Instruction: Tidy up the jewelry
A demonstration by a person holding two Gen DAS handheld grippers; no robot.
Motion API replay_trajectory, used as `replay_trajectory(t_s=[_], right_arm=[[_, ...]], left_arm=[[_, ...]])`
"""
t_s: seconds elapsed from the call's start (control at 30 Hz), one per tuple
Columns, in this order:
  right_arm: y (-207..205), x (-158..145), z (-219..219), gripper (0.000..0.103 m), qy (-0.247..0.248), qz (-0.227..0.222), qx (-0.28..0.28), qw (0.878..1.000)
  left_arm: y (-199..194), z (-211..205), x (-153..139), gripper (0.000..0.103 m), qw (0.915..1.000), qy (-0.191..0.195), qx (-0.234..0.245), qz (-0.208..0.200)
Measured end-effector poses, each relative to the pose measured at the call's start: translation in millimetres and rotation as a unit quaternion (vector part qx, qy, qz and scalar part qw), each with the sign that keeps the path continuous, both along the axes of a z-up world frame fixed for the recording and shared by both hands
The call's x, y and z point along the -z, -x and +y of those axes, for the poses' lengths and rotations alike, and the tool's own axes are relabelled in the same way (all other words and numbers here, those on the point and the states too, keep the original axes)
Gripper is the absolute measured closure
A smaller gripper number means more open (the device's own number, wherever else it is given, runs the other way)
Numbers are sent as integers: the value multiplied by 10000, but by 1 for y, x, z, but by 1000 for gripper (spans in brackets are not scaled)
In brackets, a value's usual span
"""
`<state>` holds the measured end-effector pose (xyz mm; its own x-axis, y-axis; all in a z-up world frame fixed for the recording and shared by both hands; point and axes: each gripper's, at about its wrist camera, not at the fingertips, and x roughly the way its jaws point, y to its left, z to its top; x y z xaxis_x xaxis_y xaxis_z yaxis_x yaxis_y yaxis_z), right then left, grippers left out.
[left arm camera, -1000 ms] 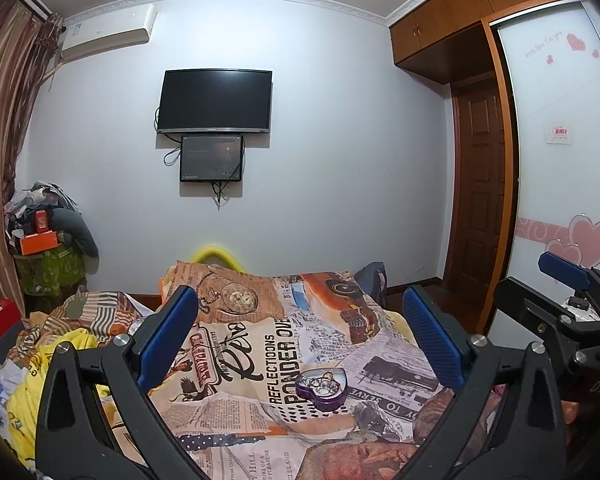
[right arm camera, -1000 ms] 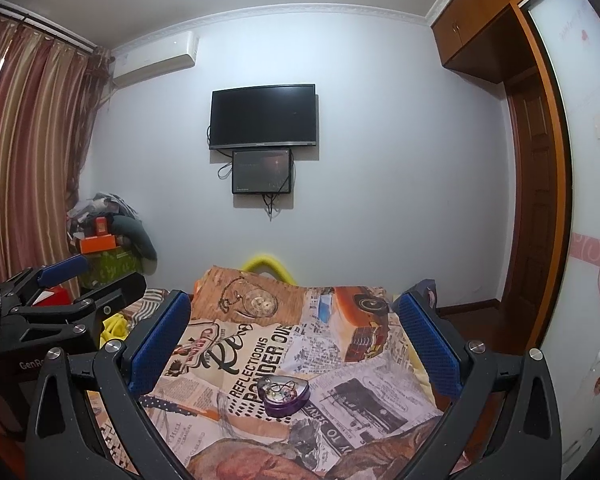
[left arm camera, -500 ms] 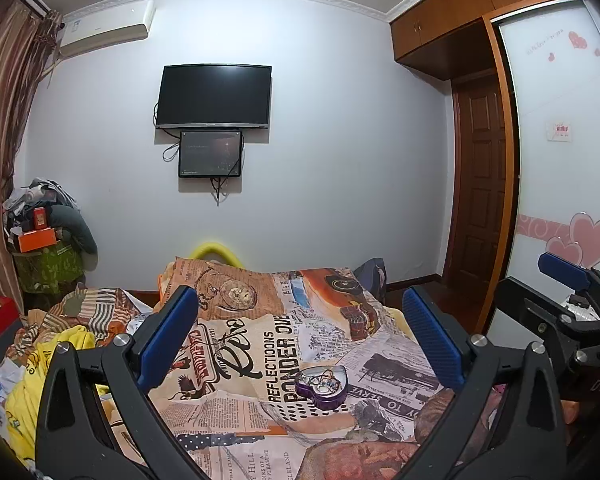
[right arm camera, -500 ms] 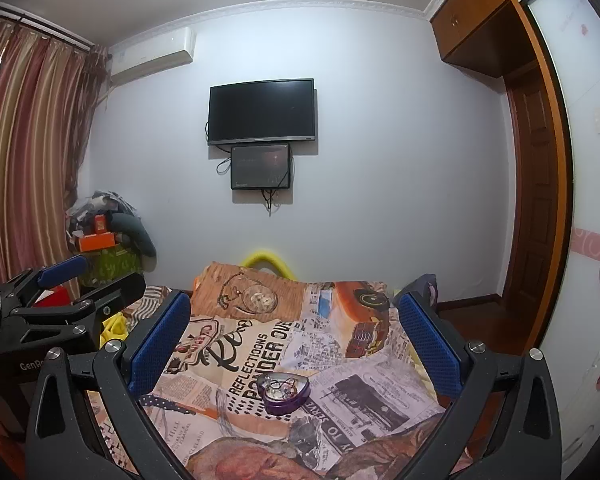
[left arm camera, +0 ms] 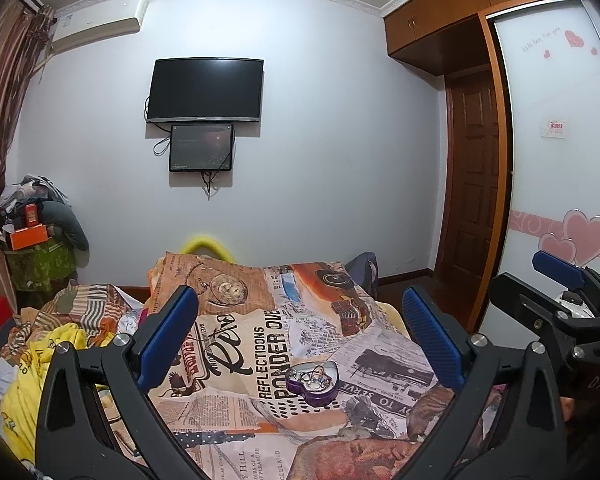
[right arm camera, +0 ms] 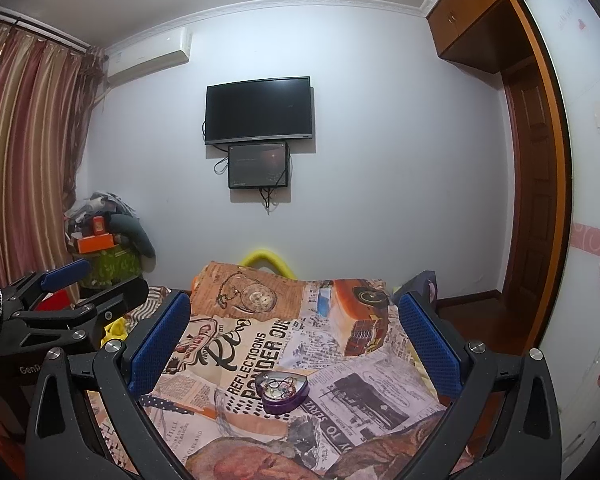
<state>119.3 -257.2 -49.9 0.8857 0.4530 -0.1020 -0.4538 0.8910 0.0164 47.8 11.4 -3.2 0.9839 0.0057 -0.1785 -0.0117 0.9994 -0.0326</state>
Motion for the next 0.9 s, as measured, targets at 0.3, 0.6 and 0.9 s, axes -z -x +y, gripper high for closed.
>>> replay_trajectory(t_s=[0.3,0.6,0.9], right_arm=[[0,2,-2,0,-17,24,33,10000],[0,2,-5,0,-53,22,30,10000],[-2,3,-5,0,-65,51,52,10000]], left_arm=[[-1,1,-1,0,9999,55,115,45],[0,-1,-2,0,9998,38,161,59],[-3,0,1,0,9999,71,130,84]])
